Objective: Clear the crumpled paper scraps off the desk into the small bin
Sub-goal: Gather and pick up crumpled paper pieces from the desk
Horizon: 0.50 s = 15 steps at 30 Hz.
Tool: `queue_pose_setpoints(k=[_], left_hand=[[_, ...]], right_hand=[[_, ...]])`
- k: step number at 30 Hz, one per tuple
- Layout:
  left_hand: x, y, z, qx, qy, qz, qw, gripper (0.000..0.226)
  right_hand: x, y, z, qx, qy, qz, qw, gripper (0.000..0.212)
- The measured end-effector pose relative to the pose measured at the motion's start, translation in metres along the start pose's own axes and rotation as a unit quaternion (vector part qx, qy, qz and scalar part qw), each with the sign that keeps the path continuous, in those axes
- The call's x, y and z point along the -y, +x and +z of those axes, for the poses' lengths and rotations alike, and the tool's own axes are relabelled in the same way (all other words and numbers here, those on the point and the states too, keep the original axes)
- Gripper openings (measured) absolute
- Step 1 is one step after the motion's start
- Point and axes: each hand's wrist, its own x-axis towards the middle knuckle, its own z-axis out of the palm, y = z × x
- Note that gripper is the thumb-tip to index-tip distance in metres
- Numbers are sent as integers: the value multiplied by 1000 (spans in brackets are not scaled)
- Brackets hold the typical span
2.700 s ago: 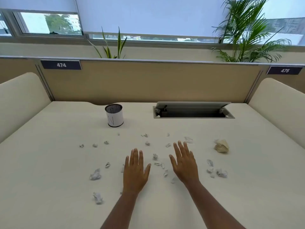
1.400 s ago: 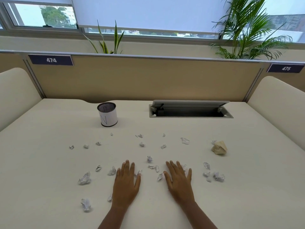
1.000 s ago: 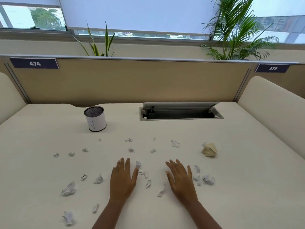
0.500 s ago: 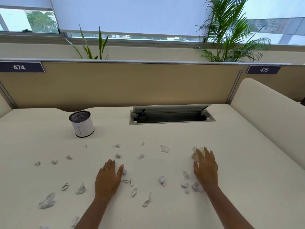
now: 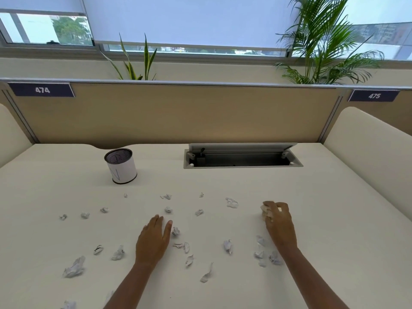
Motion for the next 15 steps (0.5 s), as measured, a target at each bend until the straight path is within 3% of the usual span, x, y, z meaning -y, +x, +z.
queue_pose_setpoints(k=[4, 9, 12, 15], left_hand=[[-11, -4, -12, -44, -65, 22, 997, 42], [-33, -9, -25, -85, -156, 106, 978, 32], [-50, -12, -33, -21, -290, 73, 954, 32], [-63, -14, -41, 118, -407, -15, 906, 34]], right_hand=[[33, -10, 9, -10, 91, -1, 996, 35], [82, -28, 24, 59, 206, -28, 976, 37], [113, -41, 33, 104, 246, -52, 962, 41], [141, -53, 42, 127, 259, -94, 953, 31]])
